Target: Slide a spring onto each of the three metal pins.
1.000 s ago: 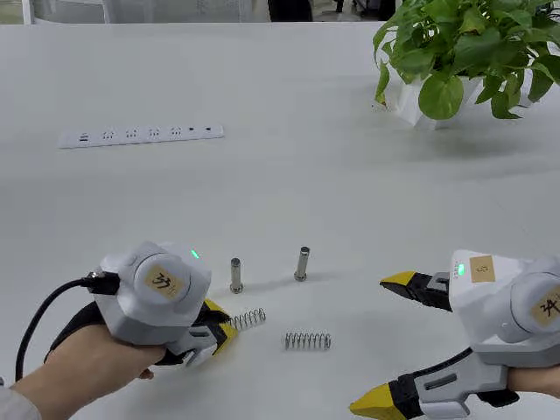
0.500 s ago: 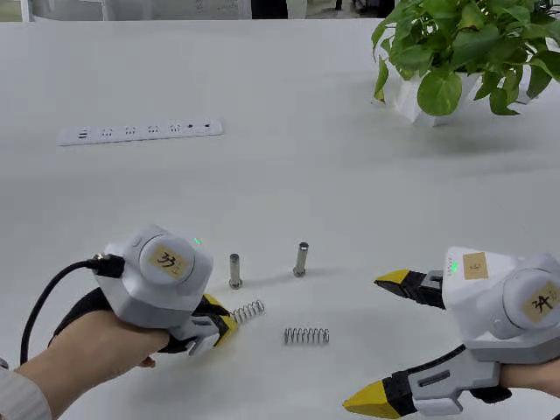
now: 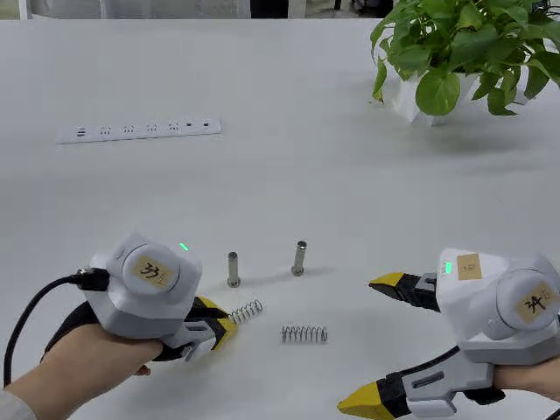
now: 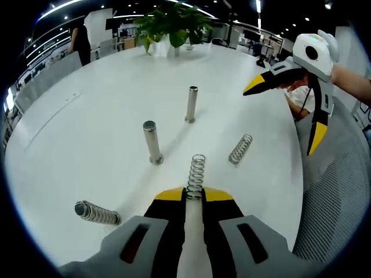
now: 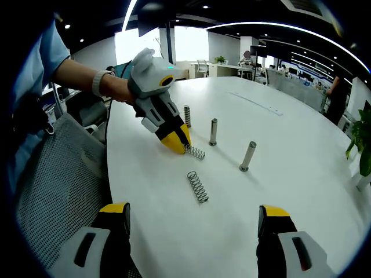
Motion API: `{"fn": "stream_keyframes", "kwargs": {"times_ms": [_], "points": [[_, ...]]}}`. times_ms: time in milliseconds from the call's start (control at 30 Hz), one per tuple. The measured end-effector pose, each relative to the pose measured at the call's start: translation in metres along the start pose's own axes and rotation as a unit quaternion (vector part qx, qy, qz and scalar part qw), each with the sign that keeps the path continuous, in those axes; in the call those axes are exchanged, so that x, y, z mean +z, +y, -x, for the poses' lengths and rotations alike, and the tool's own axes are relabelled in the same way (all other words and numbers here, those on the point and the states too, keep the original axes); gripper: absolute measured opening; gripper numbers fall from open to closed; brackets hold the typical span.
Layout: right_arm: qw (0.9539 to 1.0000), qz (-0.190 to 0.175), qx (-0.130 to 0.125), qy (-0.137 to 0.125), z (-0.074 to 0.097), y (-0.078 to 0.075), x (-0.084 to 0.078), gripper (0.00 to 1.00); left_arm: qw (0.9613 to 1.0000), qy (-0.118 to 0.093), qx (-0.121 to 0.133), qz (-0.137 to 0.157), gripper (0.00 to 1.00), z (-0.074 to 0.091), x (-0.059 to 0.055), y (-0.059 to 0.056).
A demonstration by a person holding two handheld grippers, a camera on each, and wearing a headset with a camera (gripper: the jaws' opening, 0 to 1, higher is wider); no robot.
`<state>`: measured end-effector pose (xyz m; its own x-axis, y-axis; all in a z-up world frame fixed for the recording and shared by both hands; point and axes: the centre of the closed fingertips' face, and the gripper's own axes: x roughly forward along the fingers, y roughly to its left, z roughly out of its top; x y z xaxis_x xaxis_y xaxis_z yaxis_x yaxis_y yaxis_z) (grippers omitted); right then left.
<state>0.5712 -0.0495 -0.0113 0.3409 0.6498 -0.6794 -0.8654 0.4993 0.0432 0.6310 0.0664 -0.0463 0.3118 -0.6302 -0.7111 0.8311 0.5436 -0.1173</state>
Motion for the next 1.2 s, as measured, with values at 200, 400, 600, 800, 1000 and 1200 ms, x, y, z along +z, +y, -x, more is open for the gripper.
{"fn": "stream_keyframes", "kwargs": {"times_ms": [200, 400, 600, 800, 1000, 1200], "points": [[1.0, -0.002, 0.0, -0.006, 0.0, -0.001, 0.004, 0.91, 0.9999, -0.015, -0.002, 0.005, 0.07, 0.007, 0.0, -0.004], [0.9999, 0.0, 0.005, -0.011, 0.0, 0.001, 0.01, 0.88, 0.9991, -0.041, -0.008, 0.006, 0.07, 0.014, 0.006, -0.014], [1.0, 0.006, 0.007, 0.0, -0.001, 0.002, 0.008, 0.85, 0.9976, -0.066, -0.018, 0.005, 0.07, 0.018, 0.009, -0.03], [0.9998, 0.007, 0.02, -0.004, 0.001, 0.005, 0.015, 0.78, 0.9953, -0.085, -0.044, -0.012, 0.07, 0.022, 0.011, -0.051], [0.9991, 0.016, 0.04, -0.003, 0.0, 0.014, 0.021, 0.68, 0.9924, -0.092, -0.072, -0.038, 0.07, 0.027, 0.008, -0.067], [0.9973, 0.027, 0.068, 0.0, -0.002, 0.028, 0.025, 0.56, 0.9884, -0.098, -0.095, -0.065, 0.07, 0.032, 0.011, -0.08]]}}
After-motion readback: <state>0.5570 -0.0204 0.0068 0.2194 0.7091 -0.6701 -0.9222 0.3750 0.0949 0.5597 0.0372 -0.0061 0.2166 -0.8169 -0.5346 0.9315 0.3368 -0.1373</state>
